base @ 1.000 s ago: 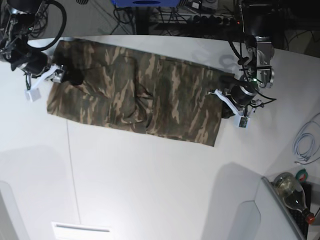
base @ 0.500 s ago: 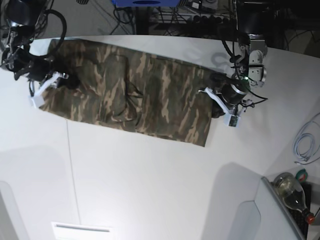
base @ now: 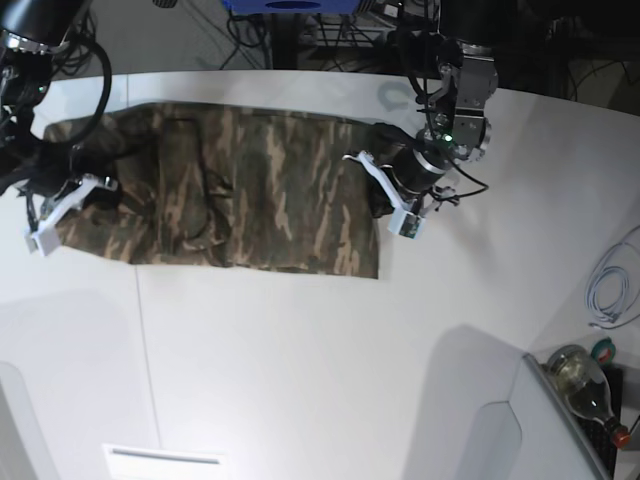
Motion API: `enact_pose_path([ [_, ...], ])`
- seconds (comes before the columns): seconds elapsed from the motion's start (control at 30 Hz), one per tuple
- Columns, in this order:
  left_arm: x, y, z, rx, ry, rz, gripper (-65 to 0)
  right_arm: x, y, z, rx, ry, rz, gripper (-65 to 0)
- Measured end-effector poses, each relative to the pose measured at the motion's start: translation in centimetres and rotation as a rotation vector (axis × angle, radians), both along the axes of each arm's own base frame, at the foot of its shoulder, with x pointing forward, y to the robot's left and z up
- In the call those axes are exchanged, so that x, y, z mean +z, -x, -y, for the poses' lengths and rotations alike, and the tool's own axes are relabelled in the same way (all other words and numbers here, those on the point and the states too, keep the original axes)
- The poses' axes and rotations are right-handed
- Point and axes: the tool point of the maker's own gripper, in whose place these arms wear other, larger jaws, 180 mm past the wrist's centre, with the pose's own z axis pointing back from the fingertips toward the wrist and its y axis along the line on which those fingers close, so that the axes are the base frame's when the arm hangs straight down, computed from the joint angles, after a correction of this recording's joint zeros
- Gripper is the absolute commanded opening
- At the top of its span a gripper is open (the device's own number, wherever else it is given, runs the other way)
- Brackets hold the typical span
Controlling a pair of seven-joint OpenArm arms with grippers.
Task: Layout the t-shirt on the table in an organized manner, then fold the t-shirt properly
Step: 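Fold the shirt over again with both grippers into a square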
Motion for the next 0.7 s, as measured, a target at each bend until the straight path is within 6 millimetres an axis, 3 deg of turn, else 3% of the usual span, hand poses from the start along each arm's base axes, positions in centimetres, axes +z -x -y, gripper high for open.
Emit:
enact_pose_path([
  [0.13,0.0,0.3,1.7,-0.039,0.010,-0.004,-65.0,2.1,-0.4,-1.9,-0.001,-0.022,0.025,-64.8],
  [0.43,0.1,0.8,5.5,-0.096,0.045,-0.016,-65.0,1.9,-0.6,-8.2,0.107,-0.097,-0.024,-64.8],
  [0.53,0.2,0.5,5.9,-0.113,0.041,-0.015,-65.0,2.3,-0.5,-10.1,0.138,-0.118,-0.022,-64.8],
  [0.7,0.2,0.4,6.1,-0.113,0.044,-0.013,-65.0,4.7,-1.4,-12.4,0.138,-0.146,0.024,-64.8],
])
